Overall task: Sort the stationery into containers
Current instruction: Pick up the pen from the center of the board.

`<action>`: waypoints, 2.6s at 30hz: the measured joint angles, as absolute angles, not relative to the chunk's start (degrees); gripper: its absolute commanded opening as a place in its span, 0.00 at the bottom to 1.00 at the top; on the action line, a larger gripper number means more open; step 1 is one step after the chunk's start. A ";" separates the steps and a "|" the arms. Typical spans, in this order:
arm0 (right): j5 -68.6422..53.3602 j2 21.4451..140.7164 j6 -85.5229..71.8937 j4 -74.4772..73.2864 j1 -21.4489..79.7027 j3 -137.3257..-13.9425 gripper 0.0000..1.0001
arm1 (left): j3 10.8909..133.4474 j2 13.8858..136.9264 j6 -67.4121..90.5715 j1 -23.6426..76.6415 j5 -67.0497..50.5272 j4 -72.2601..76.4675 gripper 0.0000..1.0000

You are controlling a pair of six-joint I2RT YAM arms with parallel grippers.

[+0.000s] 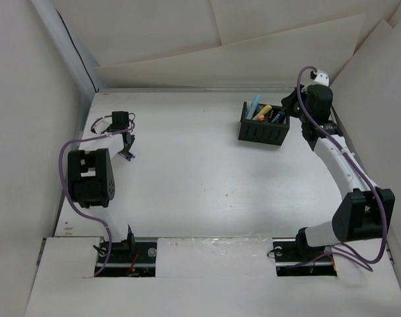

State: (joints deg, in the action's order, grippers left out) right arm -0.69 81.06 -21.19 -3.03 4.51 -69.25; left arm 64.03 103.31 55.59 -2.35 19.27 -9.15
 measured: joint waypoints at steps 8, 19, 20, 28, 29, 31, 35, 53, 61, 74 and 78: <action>-1.02 81.10 -21.21 -3.03 5.02 -69.25 0.05 | 62.98 99.22 55.59 -2.35 18.63 -6.28 0.21; -1.13 81.10 -21.21 -3.03 5.02 -69.25 0.05 | 65.52 102.59 55.61 -2.35 19.79 -11.57 0.20; -1.15 81.10 -21.21 -3.03 5.02 -69.25 0.05 | 65.52 102.59 55.61 -2.35 19.88 -11.70 0.20; -1.45 81.10 -21.19 -3.03 5.02 -69.25 0.05 | 65.54 103.07 55.88 -2.35 20.05 -12.73 0.19; -1.50 81.10 -21.19 -3.03 5.02 -69.25 0.05 | 65.54 103.33 55.94 -2.35 20.03 -12.91 0.19; -1.52 81.10 -21.19 -3.03 5.02 -69.25 0.05 | 65.54 103.92 56.07 -2.35 19.92 -13.34 0.19; -1.54 81.10 -21.21 -3.03 5.02 -69.25 0.05 | 65.54 104.66 56.31 -2.35 19.84 -13.65 0.19; -2.39 81.10 -21.37 -3.01 5.67 -69.25 0.52 | 65.63 105.69 56.03 -2.31 16.56 -11.73 0.00; -4.80 81.01 -21.37 -3.03 8.51 -69.25 0.73 | 65.34 105.43 53.82 0.43 15.00 -8.10 0.00; -17.80 88.97 -21.17 -2.66 15.31 -73.41 0.91 | 56.73 91.13 41.10 24.32 10.52 13.45 0.00; -20.75 94.45 -21.15 -2.61 17.39 -74.41 0.92 | 51.66 90.70 37.58 31.90 7.90 18.76 0.00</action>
State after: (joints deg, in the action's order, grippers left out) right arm -20.75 94.45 -21.15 -2.61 17.39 -74.41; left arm 51.66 90.70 37.58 31.90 7.90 18.76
